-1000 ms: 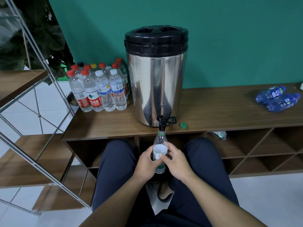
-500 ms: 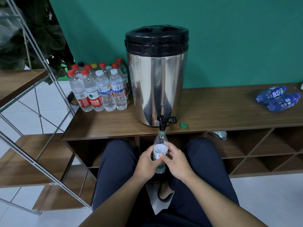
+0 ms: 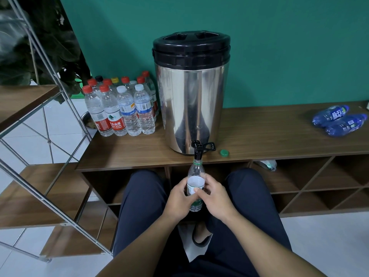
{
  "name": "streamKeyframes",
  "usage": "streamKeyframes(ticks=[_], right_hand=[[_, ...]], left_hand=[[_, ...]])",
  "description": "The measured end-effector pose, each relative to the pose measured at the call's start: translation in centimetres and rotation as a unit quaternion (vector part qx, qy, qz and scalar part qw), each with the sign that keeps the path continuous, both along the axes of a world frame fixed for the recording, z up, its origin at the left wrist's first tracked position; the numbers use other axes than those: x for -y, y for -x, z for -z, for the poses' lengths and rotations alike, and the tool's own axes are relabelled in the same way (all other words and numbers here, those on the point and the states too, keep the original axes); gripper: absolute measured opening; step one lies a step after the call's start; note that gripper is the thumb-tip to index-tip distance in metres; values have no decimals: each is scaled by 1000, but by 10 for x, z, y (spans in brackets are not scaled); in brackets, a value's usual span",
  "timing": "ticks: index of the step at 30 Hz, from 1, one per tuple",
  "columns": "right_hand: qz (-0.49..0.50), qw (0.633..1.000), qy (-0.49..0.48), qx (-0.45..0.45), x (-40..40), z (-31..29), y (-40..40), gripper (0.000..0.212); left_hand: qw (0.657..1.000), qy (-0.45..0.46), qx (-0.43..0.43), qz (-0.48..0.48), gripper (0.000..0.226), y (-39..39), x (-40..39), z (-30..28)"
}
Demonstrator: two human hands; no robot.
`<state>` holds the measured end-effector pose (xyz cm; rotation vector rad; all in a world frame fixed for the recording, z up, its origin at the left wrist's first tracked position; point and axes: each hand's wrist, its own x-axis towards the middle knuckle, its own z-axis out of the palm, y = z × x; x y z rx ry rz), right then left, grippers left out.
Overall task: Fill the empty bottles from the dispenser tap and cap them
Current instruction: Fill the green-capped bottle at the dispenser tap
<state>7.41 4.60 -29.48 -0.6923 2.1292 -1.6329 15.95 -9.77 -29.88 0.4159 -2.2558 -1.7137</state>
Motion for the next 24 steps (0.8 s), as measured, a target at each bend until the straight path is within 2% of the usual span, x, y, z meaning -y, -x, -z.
streamKeyframes(ticks=[24], right_hand=[[2,1000,4,0,0,-1,-1,50]], left_hand=[[1000,-1,-3,0,47,0,0,-1]])
